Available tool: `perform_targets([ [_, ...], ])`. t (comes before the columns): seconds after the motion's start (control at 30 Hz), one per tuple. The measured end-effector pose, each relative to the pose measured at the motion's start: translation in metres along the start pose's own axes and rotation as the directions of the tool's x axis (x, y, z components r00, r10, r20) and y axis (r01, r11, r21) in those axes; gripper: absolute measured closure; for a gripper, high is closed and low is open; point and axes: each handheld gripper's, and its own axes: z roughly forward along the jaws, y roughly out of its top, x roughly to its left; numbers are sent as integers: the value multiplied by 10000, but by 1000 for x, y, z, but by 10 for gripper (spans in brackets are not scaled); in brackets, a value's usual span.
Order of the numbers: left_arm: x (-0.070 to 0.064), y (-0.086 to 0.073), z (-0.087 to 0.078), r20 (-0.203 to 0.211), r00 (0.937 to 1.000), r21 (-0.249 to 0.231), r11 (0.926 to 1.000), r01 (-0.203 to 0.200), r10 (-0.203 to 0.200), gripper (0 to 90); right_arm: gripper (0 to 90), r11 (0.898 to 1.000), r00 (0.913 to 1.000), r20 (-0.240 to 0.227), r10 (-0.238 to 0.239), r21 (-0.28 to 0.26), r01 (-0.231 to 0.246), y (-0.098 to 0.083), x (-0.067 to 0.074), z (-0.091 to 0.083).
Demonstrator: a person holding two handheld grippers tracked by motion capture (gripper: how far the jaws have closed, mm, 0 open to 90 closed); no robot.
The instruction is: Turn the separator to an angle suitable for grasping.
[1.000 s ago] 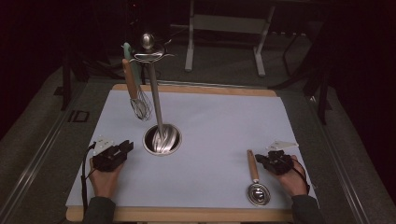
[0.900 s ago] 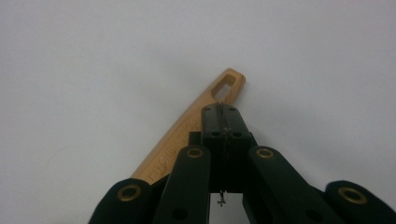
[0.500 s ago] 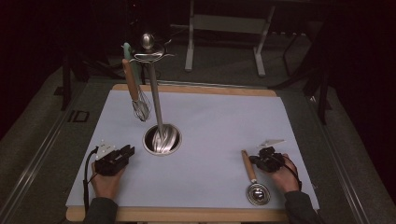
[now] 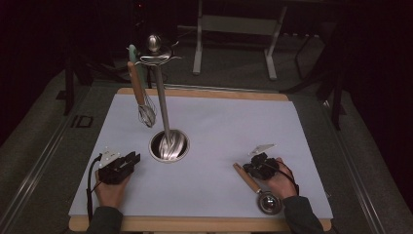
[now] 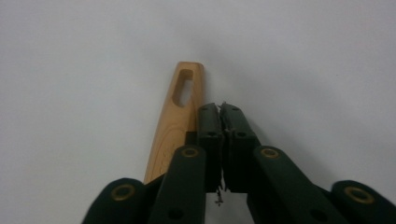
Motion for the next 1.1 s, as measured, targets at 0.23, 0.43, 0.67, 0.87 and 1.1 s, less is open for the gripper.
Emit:
perform_targets([
  [0.23, 0, 0, 0, -16, 10000, -6, 10000, -33, 33, 728, 731, 9998, 9986, -509, 104, -136, -111, -7, 3, -23],
  [0.43, 0, 0, 0, -1, 10000, -26, 10000, -9, 9, 727, 668, 9984, 9932, -1023, 562, 116, -553, -26, 10, -36],
  [0.67, -1, 0, 0, -32, 10000, -17, 10000, -50, 50, 727, 658, 9947, 9936, -773, 819, 677, -768, -40, 18, -31],
  [0.87, -1, 0, 0, -34, 10000, -37, 10000, -40, 40, 727, 682, 9924, 9924, -619, 1066, 684, -1023, -28, 14, -23],
  [1.1, 0, 0, -1, -21, 10000, -113, 9999, 57, -58, 724, 683, 9878, 9871, -671, 1454, 667, -1409, 1, -2, -2],
])
